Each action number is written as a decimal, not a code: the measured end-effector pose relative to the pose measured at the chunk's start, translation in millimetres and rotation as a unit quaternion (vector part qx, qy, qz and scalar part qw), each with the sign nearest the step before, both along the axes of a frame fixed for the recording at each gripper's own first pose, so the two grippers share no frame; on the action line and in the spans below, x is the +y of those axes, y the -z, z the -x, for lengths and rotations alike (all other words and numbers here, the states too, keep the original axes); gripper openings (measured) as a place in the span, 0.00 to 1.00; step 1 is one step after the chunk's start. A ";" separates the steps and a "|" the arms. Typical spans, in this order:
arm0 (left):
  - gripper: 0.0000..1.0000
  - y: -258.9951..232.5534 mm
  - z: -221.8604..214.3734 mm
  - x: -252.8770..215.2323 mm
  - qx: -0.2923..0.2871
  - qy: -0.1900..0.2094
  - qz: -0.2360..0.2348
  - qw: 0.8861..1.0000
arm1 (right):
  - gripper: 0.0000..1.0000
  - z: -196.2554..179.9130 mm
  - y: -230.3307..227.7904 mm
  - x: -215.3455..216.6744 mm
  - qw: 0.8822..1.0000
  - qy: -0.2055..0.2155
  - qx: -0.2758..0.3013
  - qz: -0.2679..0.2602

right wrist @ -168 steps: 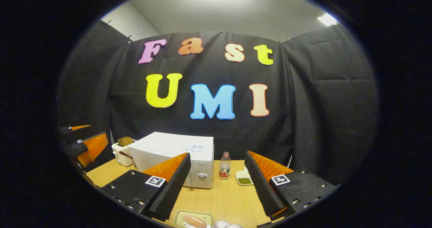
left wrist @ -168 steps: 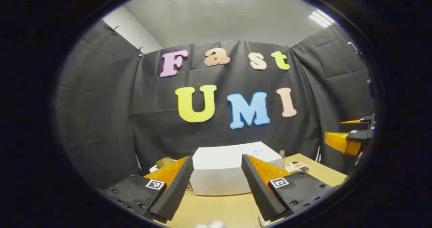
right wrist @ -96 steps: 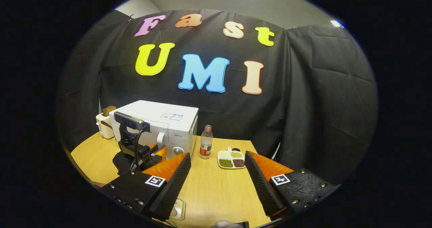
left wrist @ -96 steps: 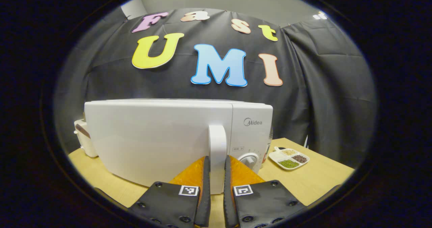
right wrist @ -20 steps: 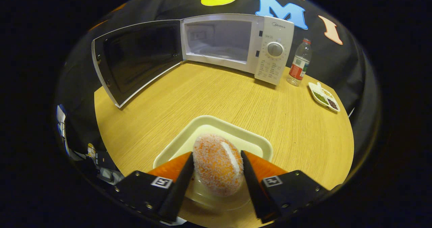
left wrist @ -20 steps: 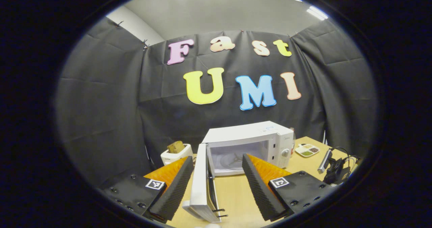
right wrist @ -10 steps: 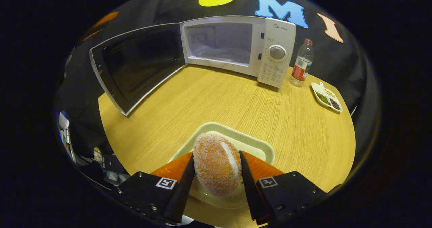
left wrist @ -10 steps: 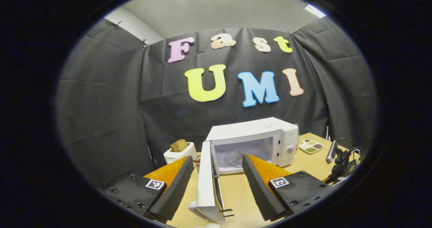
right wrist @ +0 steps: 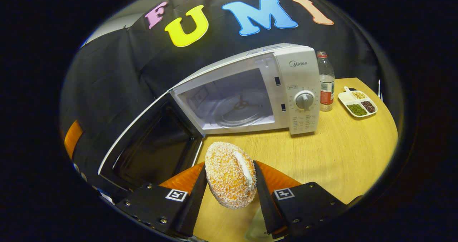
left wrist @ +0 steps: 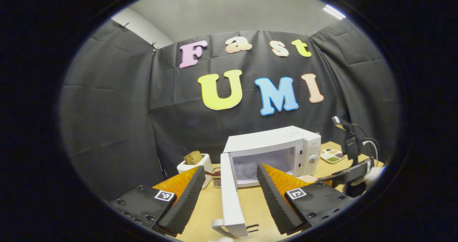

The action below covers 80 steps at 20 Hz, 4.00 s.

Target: Open the microwave oven with the left hand, put the food in, and close the microwave oven.

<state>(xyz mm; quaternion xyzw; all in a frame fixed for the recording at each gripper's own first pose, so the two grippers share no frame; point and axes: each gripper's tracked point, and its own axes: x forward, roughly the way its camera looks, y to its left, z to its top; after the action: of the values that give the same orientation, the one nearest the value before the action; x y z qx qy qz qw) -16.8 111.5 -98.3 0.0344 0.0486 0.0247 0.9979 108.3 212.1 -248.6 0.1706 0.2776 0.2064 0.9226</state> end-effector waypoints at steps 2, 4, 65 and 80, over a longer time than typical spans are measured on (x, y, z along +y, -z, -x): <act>0.97 3.5 -1.7 4.9 0.002 0.001 0.003 1.000 | 0.72 -31.4 -7.6 20.6 0.999 0.024 0.001 -0.024; 0.98 6.7 -3.2 8.9 0.004 -0.002 0.008 1.000 | 0.72 -65.6 -11.9 33.0 0.998 0.061 -0.005 -0.034; 0.94 168.3 12.3 -85.5 0.098 0.035 0.014 0.994 | 0.98 74.2 -102.4 -181.5 0.972 0.137 -0.098 0.161; 0.94 163.9 -116.0 -218.5 0.067 0.140 0.032 0.987 | 0.98 70.9 -76.3 -265.7 0.959 0.232 -0.053 0.151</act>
<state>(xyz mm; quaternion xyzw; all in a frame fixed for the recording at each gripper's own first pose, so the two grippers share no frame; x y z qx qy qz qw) 99.2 -107.0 -262.3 0.0109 0.1110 -0.1196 0.9865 37.4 -53.6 -172.4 0.0775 0.2091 -0.0493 0.9736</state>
